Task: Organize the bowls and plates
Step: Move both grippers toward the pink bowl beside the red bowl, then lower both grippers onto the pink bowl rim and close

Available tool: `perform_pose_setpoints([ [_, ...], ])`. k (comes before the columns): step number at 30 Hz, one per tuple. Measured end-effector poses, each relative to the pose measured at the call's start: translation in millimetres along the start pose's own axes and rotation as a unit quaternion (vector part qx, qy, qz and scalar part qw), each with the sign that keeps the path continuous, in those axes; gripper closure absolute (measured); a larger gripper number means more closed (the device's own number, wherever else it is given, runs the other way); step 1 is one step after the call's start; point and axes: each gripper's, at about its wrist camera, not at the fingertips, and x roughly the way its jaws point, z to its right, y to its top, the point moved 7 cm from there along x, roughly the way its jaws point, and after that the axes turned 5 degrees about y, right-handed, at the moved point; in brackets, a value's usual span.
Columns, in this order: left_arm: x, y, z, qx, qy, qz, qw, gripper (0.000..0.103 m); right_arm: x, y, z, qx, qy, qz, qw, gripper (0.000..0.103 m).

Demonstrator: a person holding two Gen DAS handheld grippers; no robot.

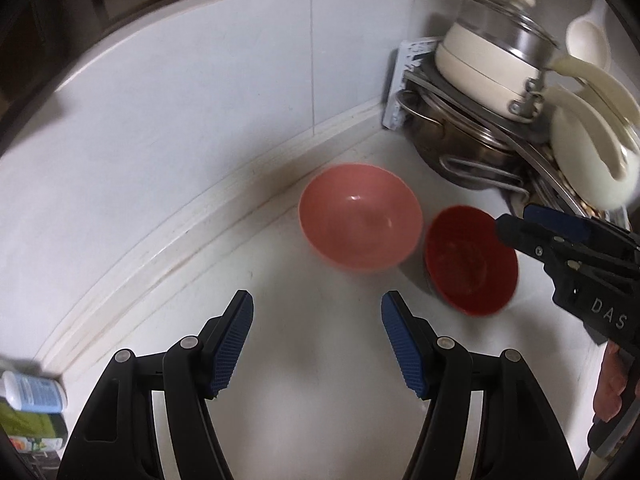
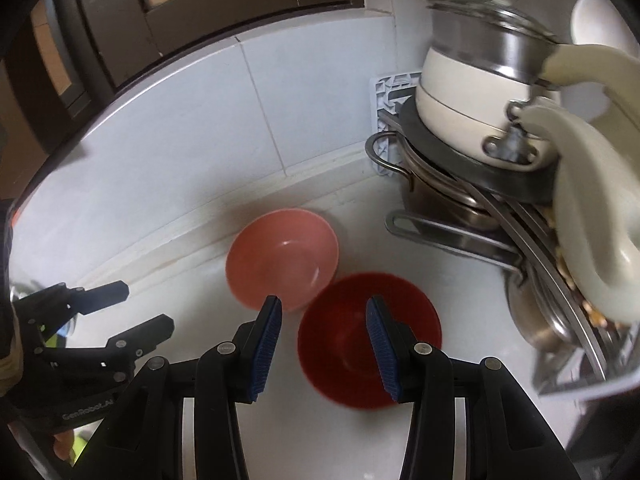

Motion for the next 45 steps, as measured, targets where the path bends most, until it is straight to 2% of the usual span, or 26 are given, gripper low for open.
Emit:
perform_pose_setpoints([
  [7,38.9,23.6,-10.2,-0.019,-0.007,-0.012,0.9997,0.037,41.1,17.2,4.2,-0.004,-0.006,-0.025,1.000,0.058],
  [12,69.9,30.5,-17.0,-0.031,-0.018,-0.040,0.9985,0.038,70.0,27.9,7.3,-0.004,-0.010,-0.045,0.999,0.060],
  [13,74.4,31.4,-17.7,-0.032,-0.018,-0.044,0.9984,0.038,74.7,29.1,7.8,-0.003,-0.009,-0.049,0.999,0.063],
  [19,100.2,34.8,-18.4,-0.038,-0.026,-0.063,0.9969,0.047,99.4,28.0,8.4,0.008,-0.005,-0.071,0.997,0.072],
  [23,115.0,35.5,-20.1,-0.047,-0.032,-0.074,0.9956,0.061,111.8,24.5,9.5,0.011,-0.005,-0.083,0.996,0.075],
  [30,134.7,30.6,-17.6,-0.057,-0.040,-0.087,0.9938,0.076,132.8,24.1,13.6,-0.001,-0.018,-0.103,0.995,0.082],
  [36,139.8,26.9,-11.4,-0.071,-0.062,-0.084,0.9920,0.090,145.0,21.2,17.6,0.016,-0.009,-0.114,0.993,0.090],
  [38,140.0,26.3,-8.9,-0.070,-0.066,-0.083,0.9919,0.093,147.4,19.8,19.7,0.024,-0.007,-0.115,0.993,0.093],
  [45,134.9,25.7,-12.3,-0.073,-0.056,-0.079,0.9926,0.095,143.6,19.2,21.8,0.034,-0.002,-0.110,0.993,0.096],
])
